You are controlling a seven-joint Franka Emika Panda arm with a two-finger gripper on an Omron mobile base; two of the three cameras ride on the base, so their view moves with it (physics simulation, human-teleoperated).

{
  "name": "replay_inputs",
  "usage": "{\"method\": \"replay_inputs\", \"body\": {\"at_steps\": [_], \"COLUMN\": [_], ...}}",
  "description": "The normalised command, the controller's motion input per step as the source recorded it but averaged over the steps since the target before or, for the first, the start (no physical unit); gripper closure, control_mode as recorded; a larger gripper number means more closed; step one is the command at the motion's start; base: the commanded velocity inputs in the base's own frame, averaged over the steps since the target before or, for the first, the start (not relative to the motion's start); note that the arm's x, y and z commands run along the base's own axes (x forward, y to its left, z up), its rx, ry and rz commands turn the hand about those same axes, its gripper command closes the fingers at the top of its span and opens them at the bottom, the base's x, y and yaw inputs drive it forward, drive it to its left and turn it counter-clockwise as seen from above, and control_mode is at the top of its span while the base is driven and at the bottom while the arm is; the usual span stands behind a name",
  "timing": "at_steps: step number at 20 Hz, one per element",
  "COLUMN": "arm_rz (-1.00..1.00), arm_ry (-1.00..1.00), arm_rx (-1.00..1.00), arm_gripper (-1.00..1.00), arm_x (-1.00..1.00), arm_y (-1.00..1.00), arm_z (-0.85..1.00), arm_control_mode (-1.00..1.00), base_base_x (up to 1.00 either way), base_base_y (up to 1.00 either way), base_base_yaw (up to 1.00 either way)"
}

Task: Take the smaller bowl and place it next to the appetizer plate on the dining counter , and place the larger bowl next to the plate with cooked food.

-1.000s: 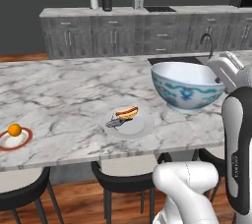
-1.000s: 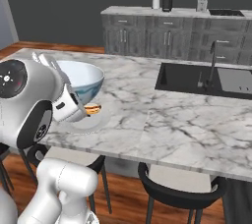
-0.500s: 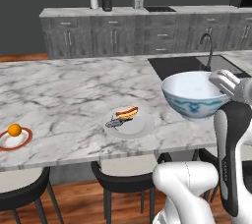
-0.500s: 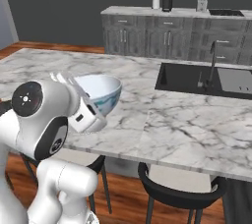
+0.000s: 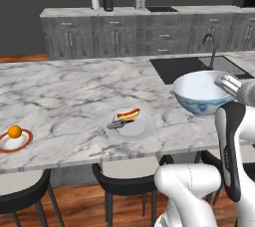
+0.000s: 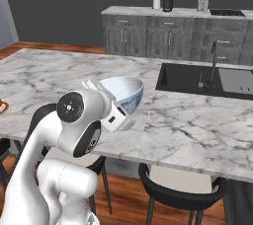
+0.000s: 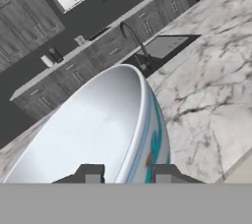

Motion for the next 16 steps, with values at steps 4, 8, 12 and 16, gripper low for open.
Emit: {"method": "replay_inputs", "body": {"at_steps": [4, 8, 12, 16], "arm_rz": [0.0, 0.0, 0.01, 0.03], "arm_ry": [0.05, 0.04, 0.0, 0.0], "arm_rx": [0.01, 0.0, 0.0, 0.0], "arm_gripper": [1.0, 1.0, 1.0, 1.0], "arm_x": [0.74, 0.73, 0.54, 0.57], "arm_y": [-0.09, 0.0, 0.0, 0.0], "arm_z": [-0.17, -0.38, -0.47, -0.56], "arm_control_mode": [-1.0, -1.0, -1.0, -1.0], "base_base_x": [0.0, 0.0, 0.0, 0.0], "base_base_y": [0.0, 0.0, 0.0, 0.0], "base_base_yaw": [0.0, 0.0, 0.0, 0.0]}}
